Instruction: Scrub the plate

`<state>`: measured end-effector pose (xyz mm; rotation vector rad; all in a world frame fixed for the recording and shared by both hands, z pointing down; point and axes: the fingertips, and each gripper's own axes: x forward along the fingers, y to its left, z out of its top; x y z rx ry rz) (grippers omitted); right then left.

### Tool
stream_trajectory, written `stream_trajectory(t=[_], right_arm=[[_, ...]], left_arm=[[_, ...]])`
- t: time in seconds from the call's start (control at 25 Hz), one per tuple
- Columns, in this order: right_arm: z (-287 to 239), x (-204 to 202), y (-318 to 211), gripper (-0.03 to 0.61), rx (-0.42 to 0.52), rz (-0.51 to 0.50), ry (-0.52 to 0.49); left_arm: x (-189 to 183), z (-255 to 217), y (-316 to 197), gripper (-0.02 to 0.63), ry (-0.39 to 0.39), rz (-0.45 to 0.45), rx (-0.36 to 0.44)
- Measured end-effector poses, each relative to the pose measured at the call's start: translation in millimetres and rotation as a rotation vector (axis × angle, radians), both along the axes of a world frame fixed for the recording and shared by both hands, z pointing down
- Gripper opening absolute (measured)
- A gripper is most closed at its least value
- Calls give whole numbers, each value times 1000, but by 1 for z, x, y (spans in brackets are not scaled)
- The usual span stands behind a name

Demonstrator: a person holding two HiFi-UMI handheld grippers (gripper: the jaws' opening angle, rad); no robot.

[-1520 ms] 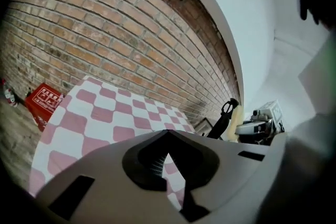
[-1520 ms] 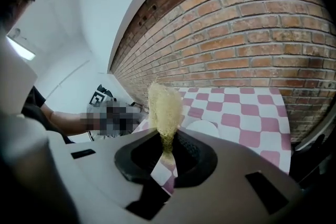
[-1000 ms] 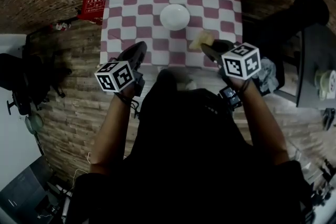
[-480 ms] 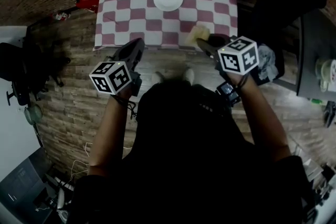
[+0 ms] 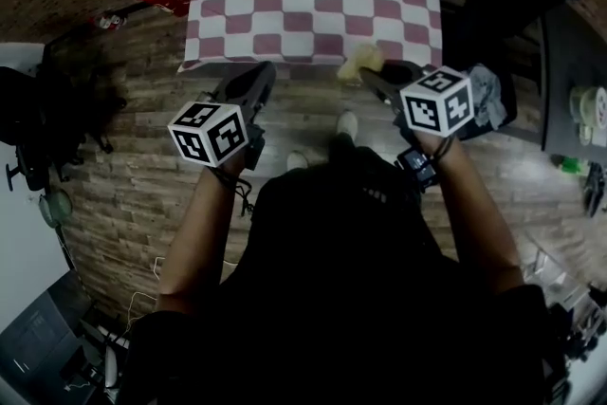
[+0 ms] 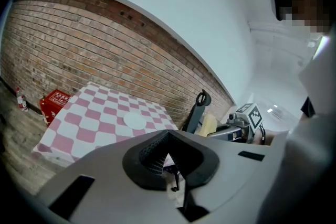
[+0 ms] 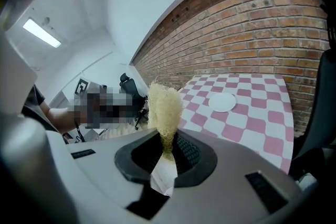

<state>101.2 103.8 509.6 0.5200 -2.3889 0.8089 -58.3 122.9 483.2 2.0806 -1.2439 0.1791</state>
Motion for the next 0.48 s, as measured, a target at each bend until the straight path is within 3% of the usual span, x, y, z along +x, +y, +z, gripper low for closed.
stream_trajectory(t=[0.48], right_arm=[[-15, -44, 112, 44, 38, 75, -1]], left_arm=[[-46, -3, 118, 8, 41, 86, 27]])
